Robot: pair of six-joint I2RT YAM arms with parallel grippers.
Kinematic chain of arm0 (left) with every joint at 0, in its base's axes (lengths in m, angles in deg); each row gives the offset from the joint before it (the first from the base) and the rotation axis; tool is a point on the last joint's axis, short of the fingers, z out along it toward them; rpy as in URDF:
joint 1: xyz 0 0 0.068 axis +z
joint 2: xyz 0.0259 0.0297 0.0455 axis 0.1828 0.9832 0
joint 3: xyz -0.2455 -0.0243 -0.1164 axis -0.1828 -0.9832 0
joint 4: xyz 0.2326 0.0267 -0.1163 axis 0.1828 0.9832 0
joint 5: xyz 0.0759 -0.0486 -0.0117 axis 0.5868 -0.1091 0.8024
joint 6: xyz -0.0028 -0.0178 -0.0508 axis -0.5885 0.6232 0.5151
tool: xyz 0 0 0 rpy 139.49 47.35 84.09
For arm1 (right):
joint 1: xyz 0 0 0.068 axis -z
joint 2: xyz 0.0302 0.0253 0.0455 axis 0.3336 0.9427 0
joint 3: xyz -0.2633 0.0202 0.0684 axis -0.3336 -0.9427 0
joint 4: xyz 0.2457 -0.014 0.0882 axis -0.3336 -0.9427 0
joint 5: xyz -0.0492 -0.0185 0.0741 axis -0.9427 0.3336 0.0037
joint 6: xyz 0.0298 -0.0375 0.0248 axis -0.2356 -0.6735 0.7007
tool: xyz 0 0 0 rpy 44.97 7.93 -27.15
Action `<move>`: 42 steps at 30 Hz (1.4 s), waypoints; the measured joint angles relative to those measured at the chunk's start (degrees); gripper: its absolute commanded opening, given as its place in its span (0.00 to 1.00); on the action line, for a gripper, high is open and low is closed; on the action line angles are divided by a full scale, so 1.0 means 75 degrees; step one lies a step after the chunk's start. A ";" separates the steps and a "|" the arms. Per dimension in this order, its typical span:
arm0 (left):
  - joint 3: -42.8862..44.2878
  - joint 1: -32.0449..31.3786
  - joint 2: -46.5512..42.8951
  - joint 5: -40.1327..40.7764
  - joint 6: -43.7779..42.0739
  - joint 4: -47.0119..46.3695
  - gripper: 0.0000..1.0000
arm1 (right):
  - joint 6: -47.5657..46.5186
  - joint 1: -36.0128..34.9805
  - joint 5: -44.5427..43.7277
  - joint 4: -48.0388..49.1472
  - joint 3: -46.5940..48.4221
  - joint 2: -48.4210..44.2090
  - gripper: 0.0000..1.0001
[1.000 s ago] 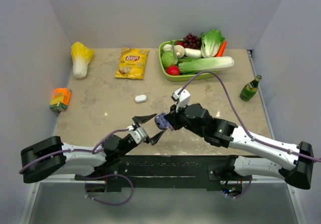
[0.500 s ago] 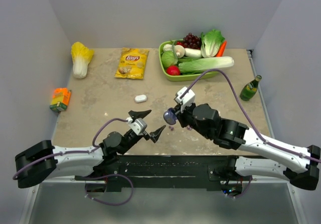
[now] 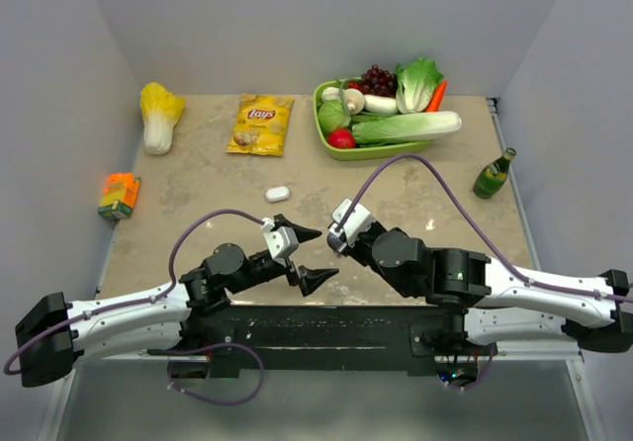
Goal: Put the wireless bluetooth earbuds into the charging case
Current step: Adjust the charging case.
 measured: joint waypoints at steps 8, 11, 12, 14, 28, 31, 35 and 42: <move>0.0487 0.0070 0.0038 -0.0356 0.0131 0.0866 0.95 | -0.0163 -0.0463 -0.0851 -0.0119 0.0000 0.0172 0.00; 0.0673 0.0181 0.0184 -0.0495 0.0128 0.0886 0.89 | -0.0221 -0.0691 -0.1107 -0.0134 0.0000 0.0338 0.00; 0.0729 0.0236 0.0251 -0.0565 0.0125 0.0883 0.87 | -0.0236 -0.0740 -0.1177 -0.0137 0.0000 0.0379 0.00; 0.0801 0.0358 0.0373 -0.0764 0.0128 0.0851 0.85 | -0.0259 -0.0799 -0.1230 -0.0143 0.0000 0.0414 0.00; 0.0889 0.0901 0.0953 -0.2025 0.0341 0.0291 0.81 | -0.0286 -0.0842 -0.1472 -0.0134 0.0000 0.0414 0.00; 0.0930 0.0903 0.1081 -0.2162 0.0364 0.0175 0.80 | -0.0312 -0.0845 -0.1492 -0.0099 0.0000 0.0417 0.00; 0.0944 0.0903 0.1192 -0.2308 0.0434 -0.0003 0.78 | -0.0312 -0.0842 -0.1568 -0.0064 0.0000 0.0463 0.00; 0.0944 0.0903 0.1256 -0.2436 0.0539 -0.0338 0.71 | -0.0312 -0.0845 -0.1585 -0.0017 0.0000 0.0659 0.00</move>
